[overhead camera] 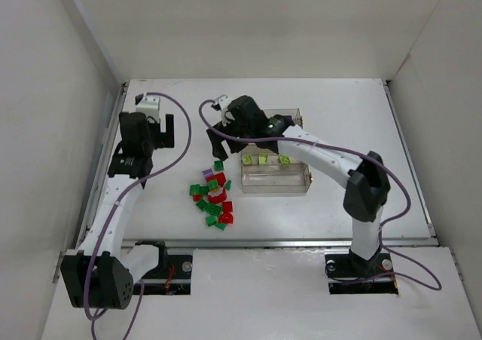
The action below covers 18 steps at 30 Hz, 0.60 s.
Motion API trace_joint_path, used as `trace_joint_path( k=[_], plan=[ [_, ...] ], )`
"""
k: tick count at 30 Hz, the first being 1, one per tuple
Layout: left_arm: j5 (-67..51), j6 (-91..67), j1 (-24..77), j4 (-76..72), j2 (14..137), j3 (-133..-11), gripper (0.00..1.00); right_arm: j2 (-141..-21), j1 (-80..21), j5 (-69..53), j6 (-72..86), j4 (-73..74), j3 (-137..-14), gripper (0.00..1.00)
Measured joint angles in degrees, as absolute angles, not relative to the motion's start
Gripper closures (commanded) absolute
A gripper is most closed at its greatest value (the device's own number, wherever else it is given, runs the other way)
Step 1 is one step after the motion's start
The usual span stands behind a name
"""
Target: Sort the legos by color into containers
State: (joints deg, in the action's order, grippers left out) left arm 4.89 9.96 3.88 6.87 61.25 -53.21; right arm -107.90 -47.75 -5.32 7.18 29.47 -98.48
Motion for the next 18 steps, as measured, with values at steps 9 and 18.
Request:
trace_joint_path(
  k=[9,18],
  plan=[
    [14.74,3.86,1.1,2.04,52.62,-39.29,0.03,-125.27,-51.35,-5.63,11.44,33.69,-112.22,0.11],
    [16.05,2.94,0.97,-2.35,49.08,-36.67,0.03,-131.39,-54.0,-2.52,12.38,37.78,-117.91,0.11]
  ],
)
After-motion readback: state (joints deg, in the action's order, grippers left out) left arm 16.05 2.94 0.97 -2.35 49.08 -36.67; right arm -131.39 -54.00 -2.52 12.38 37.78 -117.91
